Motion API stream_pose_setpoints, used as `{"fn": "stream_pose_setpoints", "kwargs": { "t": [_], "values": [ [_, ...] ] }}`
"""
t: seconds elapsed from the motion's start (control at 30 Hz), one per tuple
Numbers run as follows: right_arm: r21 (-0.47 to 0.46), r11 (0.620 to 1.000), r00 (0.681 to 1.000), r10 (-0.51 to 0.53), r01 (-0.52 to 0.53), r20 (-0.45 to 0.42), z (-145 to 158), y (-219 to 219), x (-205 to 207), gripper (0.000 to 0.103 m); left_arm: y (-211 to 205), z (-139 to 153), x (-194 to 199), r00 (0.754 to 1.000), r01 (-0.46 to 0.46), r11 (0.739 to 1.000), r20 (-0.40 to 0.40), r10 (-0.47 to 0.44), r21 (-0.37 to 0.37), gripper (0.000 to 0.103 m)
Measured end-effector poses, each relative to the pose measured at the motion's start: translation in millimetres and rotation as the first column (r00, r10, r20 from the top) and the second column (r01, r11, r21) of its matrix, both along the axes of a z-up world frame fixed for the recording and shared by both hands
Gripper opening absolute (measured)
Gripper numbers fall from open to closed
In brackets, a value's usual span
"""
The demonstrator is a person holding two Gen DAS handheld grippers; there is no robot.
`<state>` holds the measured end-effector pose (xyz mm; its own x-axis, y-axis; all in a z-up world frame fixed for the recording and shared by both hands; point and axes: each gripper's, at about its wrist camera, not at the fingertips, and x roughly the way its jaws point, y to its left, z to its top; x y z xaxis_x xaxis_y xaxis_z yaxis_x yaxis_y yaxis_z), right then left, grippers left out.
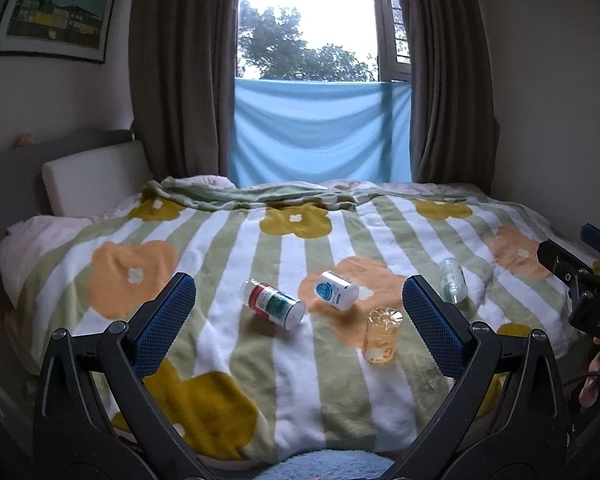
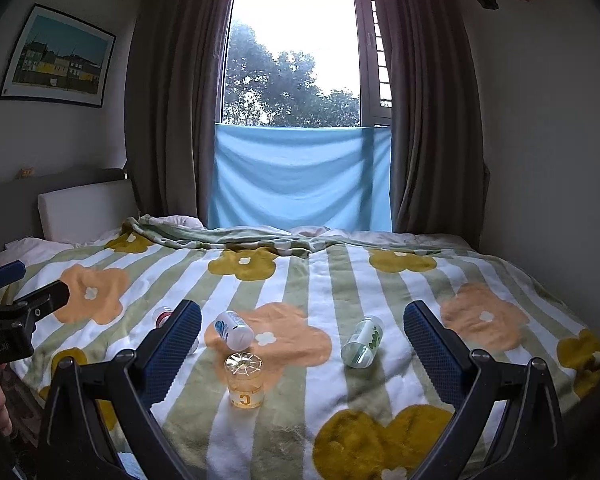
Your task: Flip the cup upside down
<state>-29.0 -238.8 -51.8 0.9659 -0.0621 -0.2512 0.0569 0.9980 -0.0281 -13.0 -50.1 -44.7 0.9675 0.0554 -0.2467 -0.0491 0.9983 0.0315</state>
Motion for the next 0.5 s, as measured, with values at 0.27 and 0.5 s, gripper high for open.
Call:
{"fn": "stream_pose_setpoints", "kwargs": {
  "t": [0.27, 0.5],
  "values": [
    [-0.004, 1.0, 1.0, -0.007, 0.007, 0.012, 3.0, 3.4, -2.9, 0.101, 2.8, 2.9, -2.4, 1.0, 0.005, 1.0, 0.009, -0.005, -0.009, 0.103],
    [0.001, 1.0, 1.0, -0.006, 0.006, 0.021, 4.7, 4.2, -2.5, 0.101, 2.5, 7.1, -5.3, 1.0, 0.01, 1.0, 0.027, -0.009, -0.015, 0.103]
  ]
}}
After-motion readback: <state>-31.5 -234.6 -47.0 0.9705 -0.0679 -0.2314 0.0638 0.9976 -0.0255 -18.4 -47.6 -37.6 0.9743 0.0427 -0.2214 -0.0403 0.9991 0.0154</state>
